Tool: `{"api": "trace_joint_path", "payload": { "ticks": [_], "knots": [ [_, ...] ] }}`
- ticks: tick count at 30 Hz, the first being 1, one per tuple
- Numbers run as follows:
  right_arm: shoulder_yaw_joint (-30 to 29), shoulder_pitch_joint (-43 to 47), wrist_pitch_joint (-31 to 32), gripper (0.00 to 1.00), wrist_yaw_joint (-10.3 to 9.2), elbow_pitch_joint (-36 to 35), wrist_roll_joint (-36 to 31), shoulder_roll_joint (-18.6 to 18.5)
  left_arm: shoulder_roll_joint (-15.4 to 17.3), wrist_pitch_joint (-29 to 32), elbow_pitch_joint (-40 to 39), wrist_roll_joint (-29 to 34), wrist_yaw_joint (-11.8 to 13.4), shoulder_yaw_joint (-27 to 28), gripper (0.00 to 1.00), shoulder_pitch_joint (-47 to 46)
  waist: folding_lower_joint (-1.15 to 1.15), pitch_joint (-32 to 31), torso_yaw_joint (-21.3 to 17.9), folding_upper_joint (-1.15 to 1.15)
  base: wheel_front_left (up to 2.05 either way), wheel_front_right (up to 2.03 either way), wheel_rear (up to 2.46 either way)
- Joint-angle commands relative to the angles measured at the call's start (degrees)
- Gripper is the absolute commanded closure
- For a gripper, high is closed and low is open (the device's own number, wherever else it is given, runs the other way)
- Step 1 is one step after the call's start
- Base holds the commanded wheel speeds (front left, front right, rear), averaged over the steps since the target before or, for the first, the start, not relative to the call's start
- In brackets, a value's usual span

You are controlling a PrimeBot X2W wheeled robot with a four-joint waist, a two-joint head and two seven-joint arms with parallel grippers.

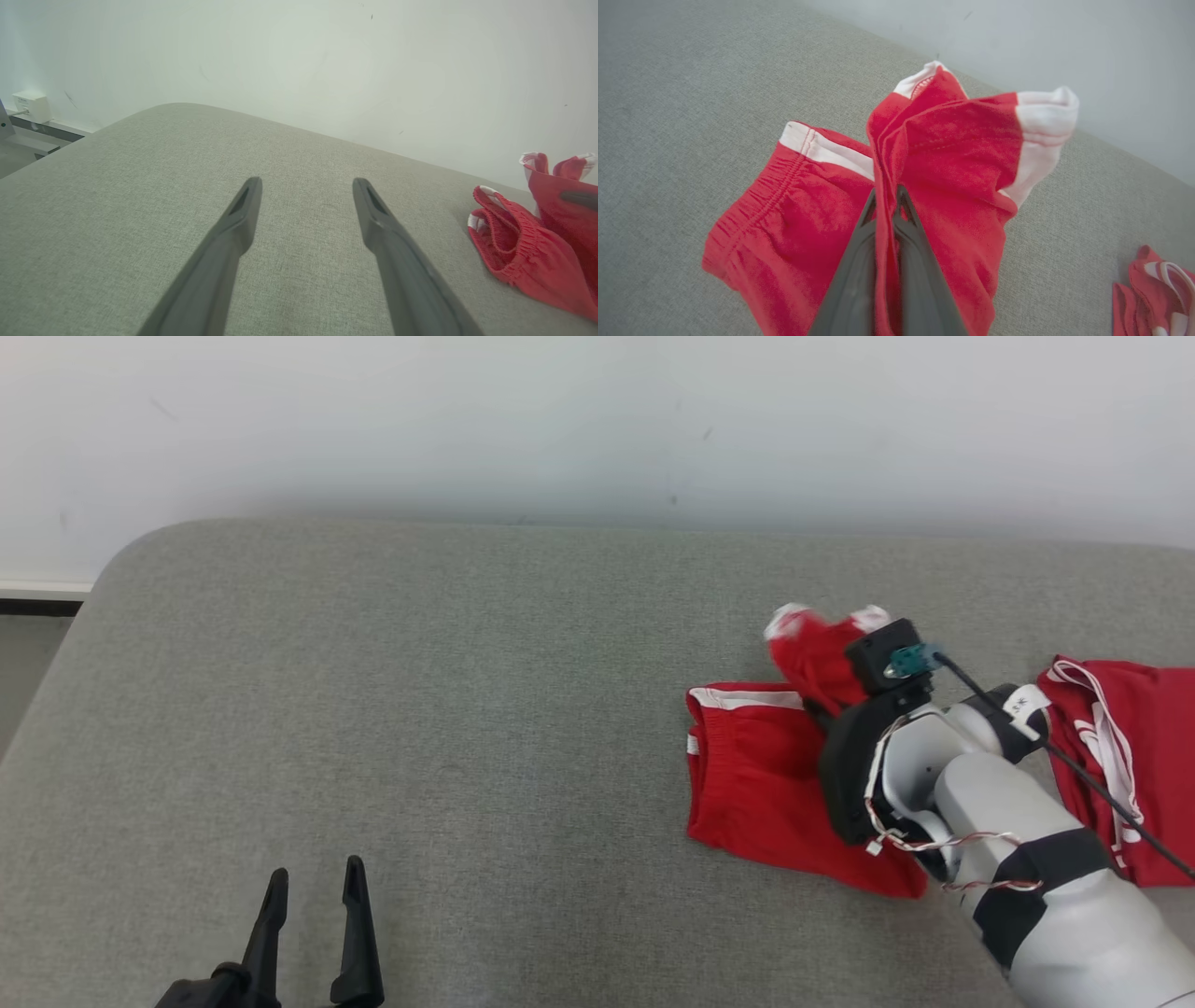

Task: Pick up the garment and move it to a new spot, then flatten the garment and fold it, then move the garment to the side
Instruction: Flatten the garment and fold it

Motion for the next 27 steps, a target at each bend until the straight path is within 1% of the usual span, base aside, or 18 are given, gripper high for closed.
{"api": "trace_joint_path", "payload": {
  "ticks": [1,6,11,12,13,14,15,18,20,23,27],
  "knots": [
    [0.47,1.08,1.32,1.0,-0.17,-1.25,0.46,0.56,0.04,-0.01,0.18,-0.22,-0.29,0.05,0.0,-0.38,0.01,0.08,0.58,0.0,0.0,0.0,0.0],
    [1.92,2.37,5.27,1.0,-0.17,-3.38,0.81,1.92,0.04,-0.01,0.55,-0.56,-0.31,-0.23,0.0,-0.9,0.01,0.42,1.85,0.0,0.0,0.0,0.0],
    [2.29,2.92,7.02,1.0,-0.18,-3.39,1.2,3.07,0.03,-0.01,0.8,-0.67,-0.31,-0.17,0.0,-0.87,0.01,0.36,2.73,0.0,0.0,0.0,0.0],
    [2.1,2.92,7.01,0.9,-0.18,-3.13,1.09,3.22,0.03,-0.01,0.89,-0.69,-0.39,-0.25,0.0,-0.88,0.01,0.32,2.92,0.0,0.0,0.0,0.0],
    [1.93,3.02,6.85,0.76,-0.17,-2.97,1.03,3.61,0.03,-0.01,0.99,-0.7,-0.43,-0.27,0.0,-0.87,0.01,0.22,3.06,0.0,0.0,0.0,0.0],
    [1.75,3.03,6.45,0.07,-0.17,-3.04,1.08,4.08,0.03,-0.01,1.05,-0.7,-0.44,-0.31,0.0,-0.82,0.01,0.16,3.15,0.0,0.0,0.0,0.0],
    [1.63,3.1,5.97,0.0,-0.17,-3.16,1.22,4.54,0.03,-0.01,1.12,-0.69,-0.45,-0.34,0.0,-0.78,0.01,0.07,3.23,0.0,0.0,0.0,0.0],
    [1.43,3.28,4.47,0.0,-0.17,-4.32,2.51,5.21,0.03,-0.01,1.26,-0.74,-0.35,-0.26,0.0,-0.41,0.01,-0.23,3.21,0.0,0.0,0.0,0.0],
    [0.08,3.63,3.03,0.0,-0.17,-5.5,4.73,5.69,0.03,-0.01,1.3,-0.76,-0.3,-0.18,0.0,-0.13,0.01,-0.49,3.1,0.0,0.0,0.0,0.0],
    [-1.85,3.83,0.33,0.0,-0.17,-7.37,6.47,4.92,0.03,-0.01,1.34,-0.74,-0.33,-0.01,0.0,0.39,0.01,-1.03,2.76,0.0,0.0,0.0,0.0],
    [-6.11,4.95,-3.61,0.0,-0.17,-7.44,5.0,2.44,0.03,-0.01,1.18,-0.59,-0.34,0.12,0.0,0.93,0.01,-1.6,2.11,0.0,0.0,0.0,0.0]
  ]
}}
